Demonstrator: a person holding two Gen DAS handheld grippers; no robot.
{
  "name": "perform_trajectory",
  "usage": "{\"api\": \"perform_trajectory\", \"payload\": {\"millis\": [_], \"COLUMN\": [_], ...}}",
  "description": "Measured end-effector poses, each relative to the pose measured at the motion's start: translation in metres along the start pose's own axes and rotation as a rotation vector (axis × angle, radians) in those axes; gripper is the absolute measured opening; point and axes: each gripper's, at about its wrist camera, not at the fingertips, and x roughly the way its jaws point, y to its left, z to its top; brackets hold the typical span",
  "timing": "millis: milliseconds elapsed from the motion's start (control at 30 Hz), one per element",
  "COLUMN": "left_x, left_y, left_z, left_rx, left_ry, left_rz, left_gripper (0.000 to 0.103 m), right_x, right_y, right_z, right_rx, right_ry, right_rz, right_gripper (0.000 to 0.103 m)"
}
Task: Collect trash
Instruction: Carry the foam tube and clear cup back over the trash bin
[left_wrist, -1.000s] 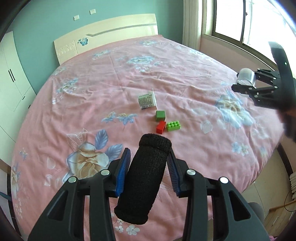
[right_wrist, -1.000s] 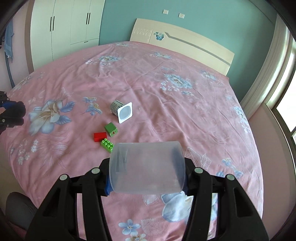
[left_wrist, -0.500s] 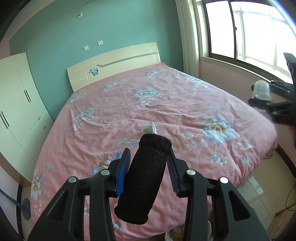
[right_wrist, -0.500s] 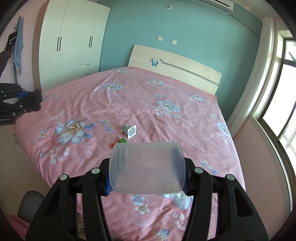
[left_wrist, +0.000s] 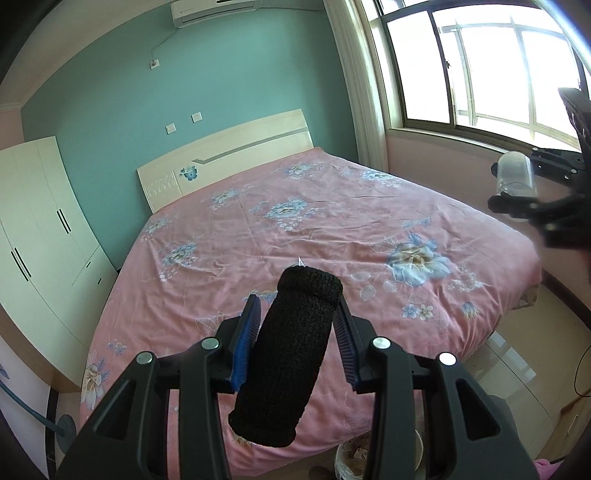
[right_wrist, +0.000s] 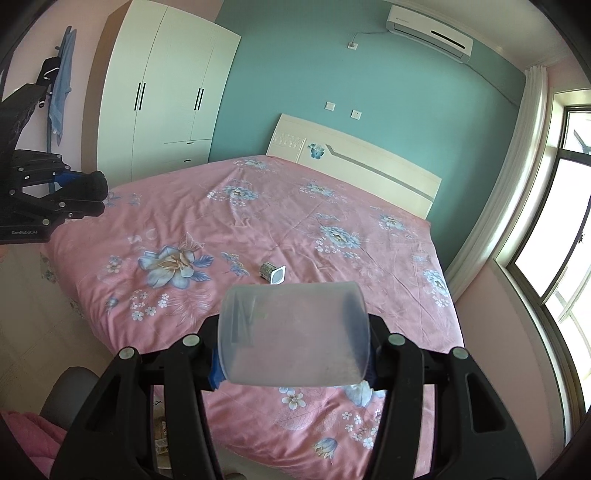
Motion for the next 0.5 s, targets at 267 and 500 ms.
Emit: {"api": "perform_trajectory", "payload": {"millis": [267, 500], "left_x": [-0.003, 0.018], "left_y": [-0.003, -0.003], "left_z": [-0.026, -0.064], "left_rx": [0.005, -0.008], "left_ry": [0.035, 0.114], "left_rz": [-0.004, -0.020], "left_gripper": [0.042, 0.042], "right_x": [-0.002, 0.021], "right_y": [0.030, 0.060], "right_z": [-0.018, -0.048], "right_rx": [-0.049, -0.064], "right_ry": [0.028, 0.086], "right_rz": [0.044, 0.113], "right_gripper": [0.055, 0.055]}}
